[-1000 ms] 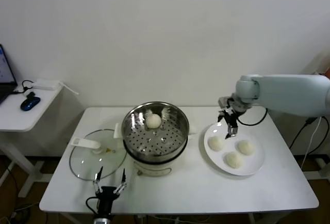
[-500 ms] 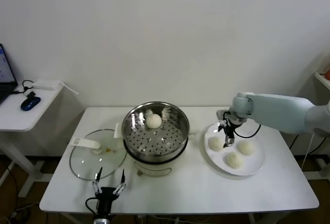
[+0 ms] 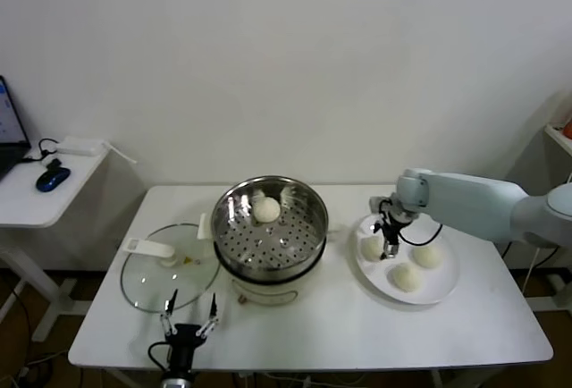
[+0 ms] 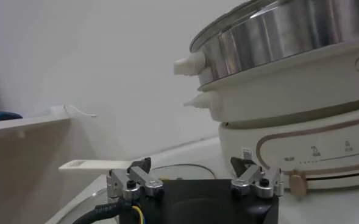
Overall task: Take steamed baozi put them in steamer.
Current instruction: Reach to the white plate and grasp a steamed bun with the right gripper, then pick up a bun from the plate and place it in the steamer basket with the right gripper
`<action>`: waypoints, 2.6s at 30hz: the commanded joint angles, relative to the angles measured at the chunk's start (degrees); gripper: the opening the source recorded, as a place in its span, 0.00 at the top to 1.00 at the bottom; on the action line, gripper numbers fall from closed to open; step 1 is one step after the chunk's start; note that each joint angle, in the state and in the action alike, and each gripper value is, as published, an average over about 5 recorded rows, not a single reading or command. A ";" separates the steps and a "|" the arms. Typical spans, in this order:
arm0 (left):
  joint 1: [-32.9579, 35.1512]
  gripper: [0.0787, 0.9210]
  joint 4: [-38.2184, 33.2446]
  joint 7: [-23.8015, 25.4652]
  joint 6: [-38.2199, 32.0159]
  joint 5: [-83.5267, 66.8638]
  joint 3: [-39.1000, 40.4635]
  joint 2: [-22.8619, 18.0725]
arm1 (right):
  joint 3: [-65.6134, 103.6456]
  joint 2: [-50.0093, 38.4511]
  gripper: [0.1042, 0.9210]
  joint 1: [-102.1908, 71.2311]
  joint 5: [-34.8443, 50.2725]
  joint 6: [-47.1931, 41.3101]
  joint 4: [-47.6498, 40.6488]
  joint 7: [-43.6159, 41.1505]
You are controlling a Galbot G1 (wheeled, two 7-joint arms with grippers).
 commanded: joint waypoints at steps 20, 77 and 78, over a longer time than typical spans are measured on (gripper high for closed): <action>0.18 0.12 -0.81 -0.24 0.02 0.35 0.06 0.18 | -15.27 -2.67 0.37 26.59 13.26 -2.19 17.95 -1.99; -0.10 0.12 -0.95 -0.19 -0.08 3.04 1.15 -0.03 | -2.46 33.12 0.37 14.09 27.33 -13.56 2.77 2.34; -0.15 0.12 -0.88 -0.19 -0.07 3.04 1.16 -0.04 | -2.45 33.02 0.37 14.01 27.33 -13.52 2.92 2.25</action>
